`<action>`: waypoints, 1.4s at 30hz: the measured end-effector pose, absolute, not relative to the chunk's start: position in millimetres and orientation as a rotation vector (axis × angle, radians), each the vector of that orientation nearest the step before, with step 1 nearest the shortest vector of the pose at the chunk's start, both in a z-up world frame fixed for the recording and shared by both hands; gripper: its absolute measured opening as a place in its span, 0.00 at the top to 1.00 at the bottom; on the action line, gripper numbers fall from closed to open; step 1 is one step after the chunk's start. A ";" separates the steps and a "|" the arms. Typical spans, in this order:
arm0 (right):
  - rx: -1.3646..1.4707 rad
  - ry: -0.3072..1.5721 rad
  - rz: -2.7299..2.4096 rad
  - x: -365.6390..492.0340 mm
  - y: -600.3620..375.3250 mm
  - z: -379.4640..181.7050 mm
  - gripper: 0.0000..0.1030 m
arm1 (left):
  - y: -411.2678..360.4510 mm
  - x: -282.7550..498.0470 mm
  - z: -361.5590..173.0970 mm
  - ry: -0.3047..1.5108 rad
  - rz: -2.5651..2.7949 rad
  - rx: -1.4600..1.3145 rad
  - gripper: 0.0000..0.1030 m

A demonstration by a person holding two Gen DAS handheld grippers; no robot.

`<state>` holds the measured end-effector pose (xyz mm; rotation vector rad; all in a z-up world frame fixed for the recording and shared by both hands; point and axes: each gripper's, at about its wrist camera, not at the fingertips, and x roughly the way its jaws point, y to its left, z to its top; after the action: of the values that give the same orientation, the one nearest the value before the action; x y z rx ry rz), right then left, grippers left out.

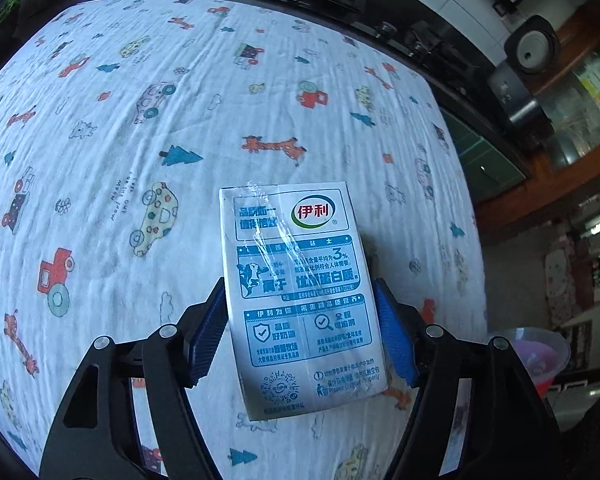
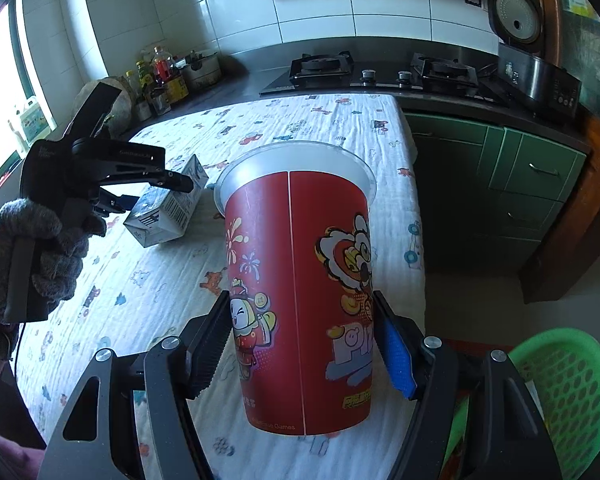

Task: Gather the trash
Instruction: 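Carry the red cup and milk carton over the green basket and open both tools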

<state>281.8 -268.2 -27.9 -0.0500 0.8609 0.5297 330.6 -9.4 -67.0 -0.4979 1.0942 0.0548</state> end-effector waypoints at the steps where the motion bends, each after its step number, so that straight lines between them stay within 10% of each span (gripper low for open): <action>1: -0.044 0.858 0.523 276.0 -269.7 -26.1 0.36 | -12.5 325.4 -64.2 1.088 0.036 -0.486 0.33; 42: 0.204 0.862 -0.082 179.5 -522.1 -64.2 0.25 | -300.5 248.0 -10.8 1.068 -0.654 -0.186 0.33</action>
<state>179.5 -522.1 -64.2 0.2043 0.8624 -0.0824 248.0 -300.5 -10.8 -0.1860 1.0682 -0.6539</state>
